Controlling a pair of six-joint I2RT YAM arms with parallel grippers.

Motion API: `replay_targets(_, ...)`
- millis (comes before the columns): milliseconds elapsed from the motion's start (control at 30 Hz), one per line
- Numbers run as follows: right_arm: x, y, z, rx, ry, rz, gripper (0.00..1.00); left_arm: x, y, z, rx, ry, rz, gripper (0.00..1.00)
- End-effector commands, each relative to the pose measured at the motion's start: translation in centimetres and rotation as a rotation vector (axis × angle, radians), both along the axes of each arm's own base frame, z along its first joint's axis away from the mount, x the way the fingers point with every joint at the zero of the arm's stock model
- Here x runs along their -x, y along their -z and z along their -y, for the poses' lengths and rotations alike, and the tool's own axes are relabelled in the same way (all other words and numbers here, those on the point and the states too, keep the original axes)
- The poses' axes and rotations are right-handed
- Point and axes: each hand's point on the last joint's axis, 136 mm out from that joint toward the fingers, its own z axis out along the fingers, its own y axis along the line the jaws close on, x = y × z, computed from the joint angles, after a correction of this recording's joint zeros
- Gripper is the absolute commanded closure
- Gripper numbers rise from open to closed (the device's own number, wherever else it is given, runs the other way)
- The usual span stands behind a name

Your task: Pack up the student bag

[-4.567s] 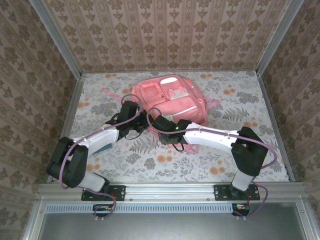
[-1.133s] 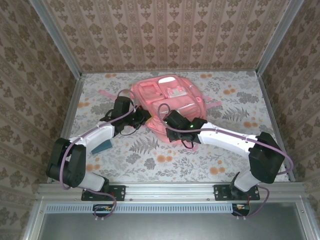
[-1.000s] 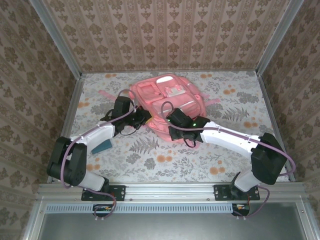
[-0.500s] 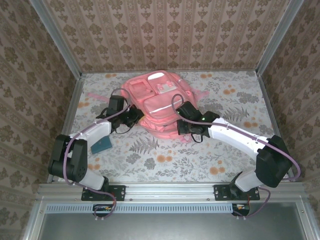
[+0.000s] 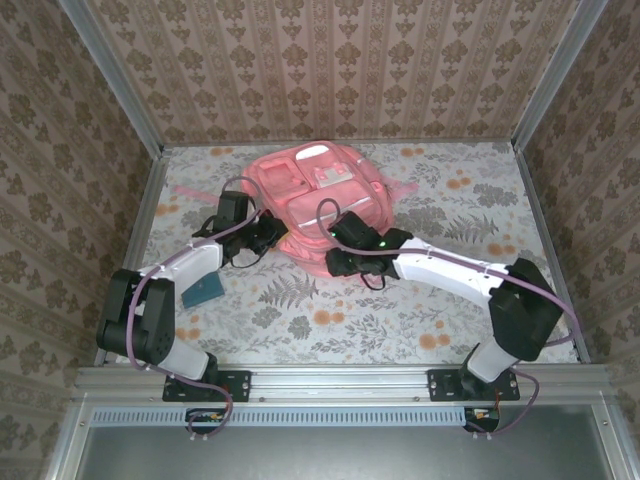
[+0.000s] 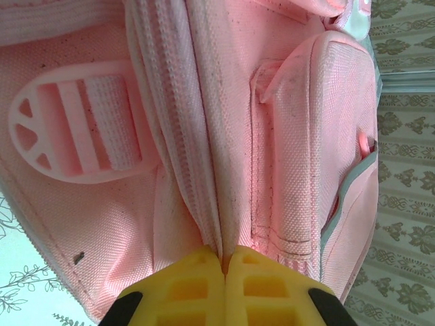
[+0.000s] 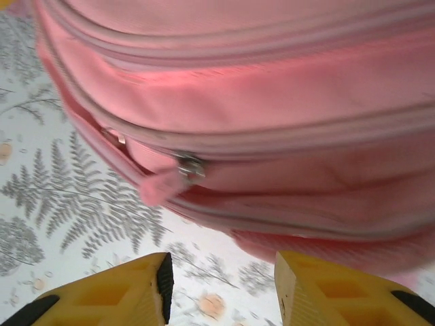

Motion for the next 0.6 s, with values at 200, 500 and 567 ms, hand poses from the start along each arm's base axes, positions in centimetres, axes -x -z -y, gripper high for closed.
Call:
replay_targets(200, -2.4, 0.0, -2.8, -0.104, 0.127, 0.033, 0.54, -0.7, -2.8, 0.5, 0.032, 0.016, 0.083, 1.0)
replay_targets(500, -3.0, 1.4, -2.8, -0.132, 0.238, -0.016, 0.61, -0.6, -2.8, 0.5, 0.043, 0.012, 0.083, 1.0)
replay_targets(567, -3.0, 1.7, -2.8, -0.134, 0.249, -0.023, 0.62, -0.5, -2.8, 0.6, 0.044, 0.015, 0.081, 1.0)
